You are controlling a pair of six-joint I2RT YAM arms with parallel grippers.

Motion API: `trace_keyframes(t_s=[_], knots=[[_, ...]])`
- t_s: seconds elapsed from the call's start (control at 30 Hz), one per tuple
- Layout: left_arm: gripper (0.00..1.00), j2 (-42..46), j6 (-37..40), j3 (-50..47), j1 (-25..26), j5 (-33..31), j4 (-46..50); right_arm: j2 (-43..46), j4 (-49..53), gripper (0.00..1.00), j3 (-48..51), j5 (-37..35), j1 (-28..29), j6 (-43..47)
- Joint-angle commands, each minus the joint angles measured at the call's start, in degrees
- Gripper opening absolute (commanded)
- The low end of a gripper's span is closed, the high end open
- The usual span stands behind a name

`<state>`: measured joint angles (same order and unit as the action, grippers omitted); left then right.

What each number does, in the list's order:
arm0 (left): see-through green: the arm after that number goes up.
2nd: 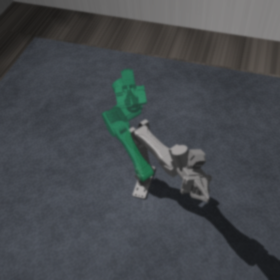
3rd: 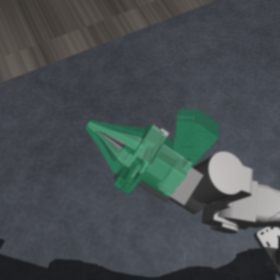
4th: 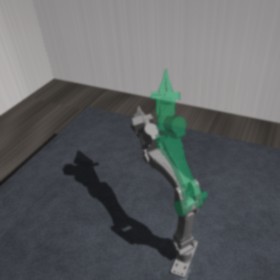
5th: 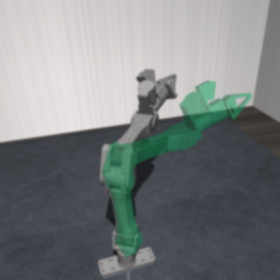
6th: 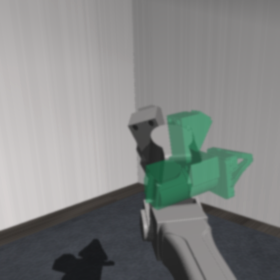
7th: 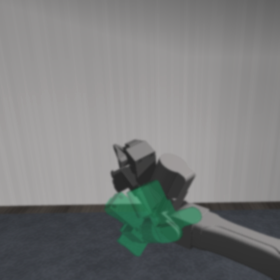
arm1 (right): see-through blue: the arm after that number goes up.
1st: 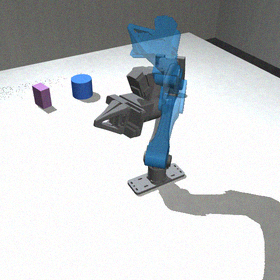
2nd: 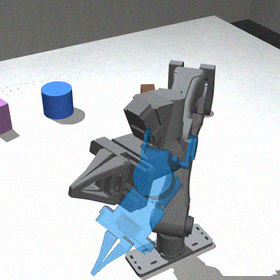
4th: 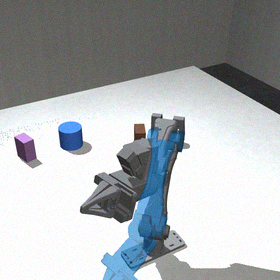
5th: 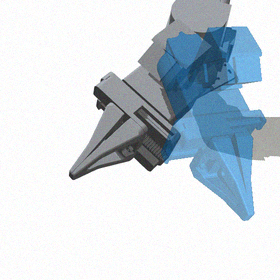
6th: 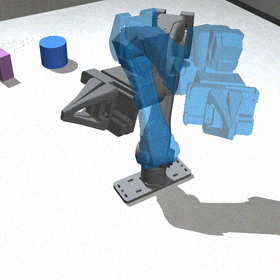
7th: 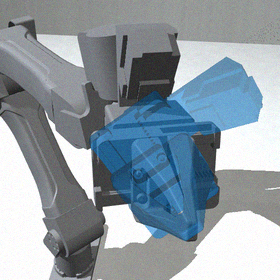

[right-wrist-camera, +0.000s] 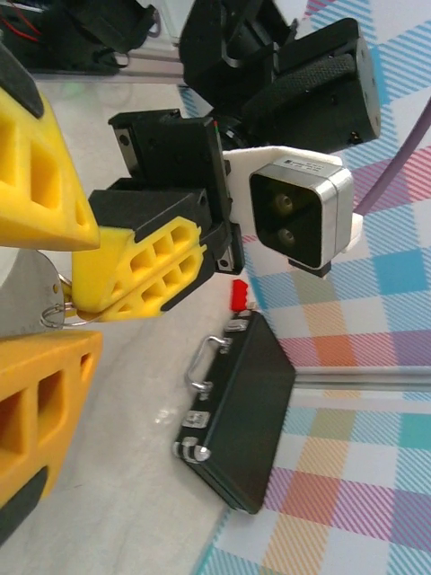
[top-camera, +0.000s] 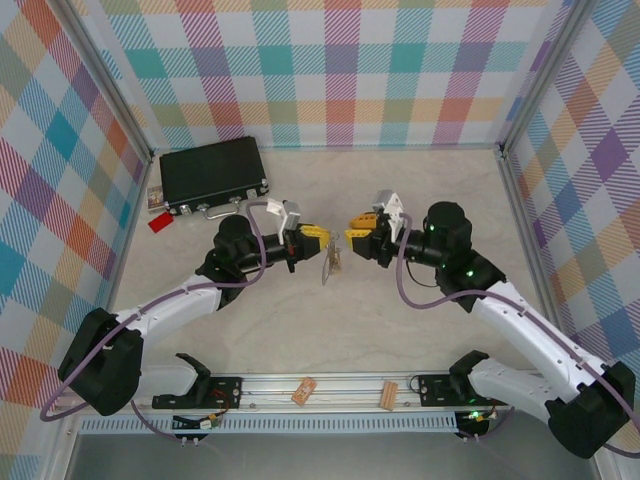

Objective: Put the keys on the keyring

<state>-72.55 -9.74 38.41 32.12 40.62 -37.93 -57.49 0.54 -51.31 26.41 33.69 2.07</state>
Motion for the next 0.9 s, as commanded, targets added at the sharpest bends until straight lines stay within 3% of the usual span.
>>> trace_keyframes(t_s=[0.0, 0.2, 0.6, 0.87], knots=[[0.00, 2.03, 3.86, 0.35, 0.09, -0.28, 1.56, -3.22, 16.47, 0.29, -6.32, 1.60, -0.38, 6.09], [0.00, 2.54, 5.97, 0.05, 0.31, -0.73, 3.54, -12.45, 31.41, 0.31, -18.18, 2.94, -0.32, 9.08], [0.00, 2.94, 7.95, 0.08, 0.58, -0.52, 5.54, -23.76, 44.00, 0.32, -30.45, 4.33, 0.19, 13.46], [0.00, 2.80, 8.68, 0.34, 0.82, -0.41, 6.39, -28.41, 48.30, 0.30, -33.57, 2.54, 1.79, 15.75]])
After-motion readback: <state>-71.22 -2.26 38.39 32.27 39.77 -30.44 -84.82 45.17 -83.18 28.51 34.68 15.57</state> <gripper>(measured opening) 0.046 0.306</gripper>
